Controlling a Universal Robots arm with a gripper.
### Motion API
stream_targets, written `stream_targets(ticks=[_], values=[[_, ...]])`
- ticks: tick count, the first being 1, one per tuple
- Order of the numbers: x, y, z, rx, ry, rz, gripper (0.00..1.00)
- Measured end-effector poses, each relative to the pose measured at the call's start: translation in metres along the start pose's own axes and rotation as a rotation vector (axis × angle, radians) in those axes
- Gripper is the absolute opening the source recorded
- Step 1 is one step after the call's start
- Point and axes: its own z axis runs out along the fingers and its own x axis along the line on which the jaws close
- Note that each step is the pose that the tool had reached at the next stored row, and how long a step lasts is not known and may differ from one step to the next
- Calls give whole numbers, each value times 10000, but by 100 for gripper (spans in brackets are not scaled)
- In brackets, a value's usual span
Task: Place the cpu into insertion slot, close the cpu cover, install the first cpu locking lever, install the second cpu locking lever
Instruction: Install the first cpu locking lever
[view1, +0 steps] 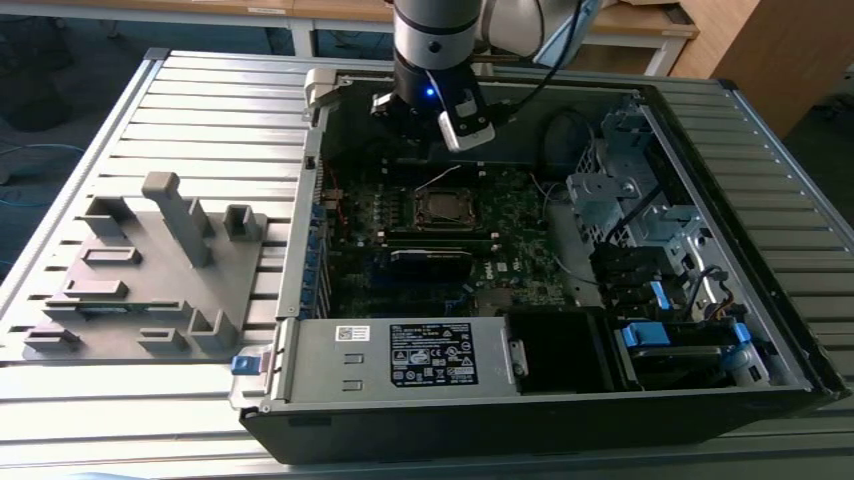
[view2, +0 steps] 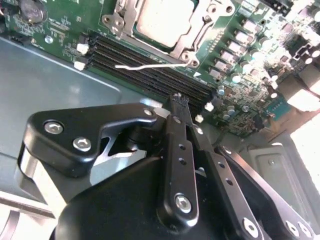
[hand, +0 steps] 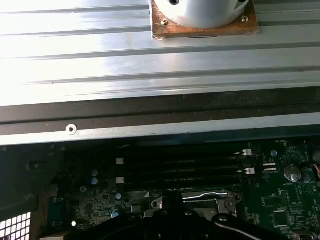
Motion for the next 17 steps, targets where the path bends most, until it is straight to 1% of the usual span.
stream_targets(ticks=[1, 2, 4, 5, 6, 7, 9, 17], values=[[-1, 0, 1, 1, -1, 0, 11], [-1, 0, 5, 31, -3, -2, 11], [-1, -2, 10, 253, -18, -7, 11], [-2, -3, 17, 333, -26, -10, 11], [-1, -3, 26, 398, -32, -11, 11], [-1, -3, 40, 428, -34, -12, 11], [-5, -3, 67, 451, -35, -13, 11], [-89, 4, 145, 455, -34, -11, 11]])
